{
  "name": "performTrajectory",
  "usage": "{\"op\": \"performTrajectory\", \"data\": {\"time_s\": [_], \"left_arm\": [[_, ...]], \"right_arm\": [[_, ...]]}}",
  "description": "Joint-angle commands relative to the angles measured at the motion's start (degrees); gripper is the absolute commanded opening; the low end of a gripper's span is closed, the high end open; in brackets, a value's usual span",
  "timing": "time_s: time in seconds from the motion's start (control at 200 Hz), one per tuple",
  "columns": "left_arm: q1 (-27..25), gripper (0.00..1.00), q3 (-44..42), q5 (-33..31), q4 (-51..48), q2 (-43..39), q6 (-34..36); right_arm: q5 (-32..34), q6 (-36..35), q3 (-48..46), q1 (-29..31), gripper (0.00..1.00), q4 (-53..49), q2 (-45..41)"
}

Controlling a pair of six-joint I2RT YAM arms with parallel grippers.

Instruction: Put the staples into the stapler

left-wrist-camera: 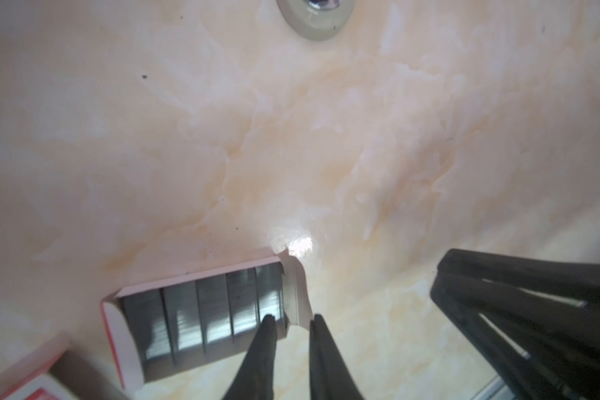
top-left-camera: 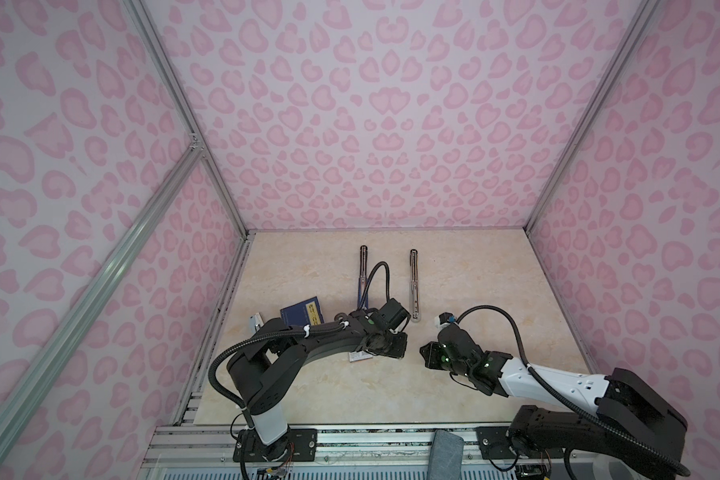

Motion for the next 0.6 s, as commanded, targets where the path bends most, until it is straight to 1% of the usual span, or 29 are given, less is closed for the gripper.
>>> {"op": "performTrajectory", "data": {"time_s": [0.0, 0.205, 0.415, 0.515, 0.595], "left_arm": [[0.0, 0.21, 1.28, -0.56, -1.75, 1.24, 0.5], [0.0, 0.2, 2.49, -1.28, -2.49, 3.13, 0.57], [0.0, 0.17, 3.42, -1.5, -2.99, 4.6, 0.85], [0.0, 0.12, 3.85, -1.45, -3.15, 5.26, 1.03], [0.0, 0.05, 3.96, -1.38, -3.26, 5.49, 1.12]], "right_arm": [[1.03, 0.45, -0.79, -0.55, 0.17, -1.12, -1.14], [1.21, 0.36, -1.34, -1.14, 0.16, -1.66, -2.17], [0.97, 0.34, -1.53, -1.48, 0.15, -1.69, -2.36], [1.02, 0.45, -1.84, -1.53, 0.15, -1.77, -2.52], [1.14, 0.54, -2.12, -1.66, 0.15, -1.86, -2.78]]}}
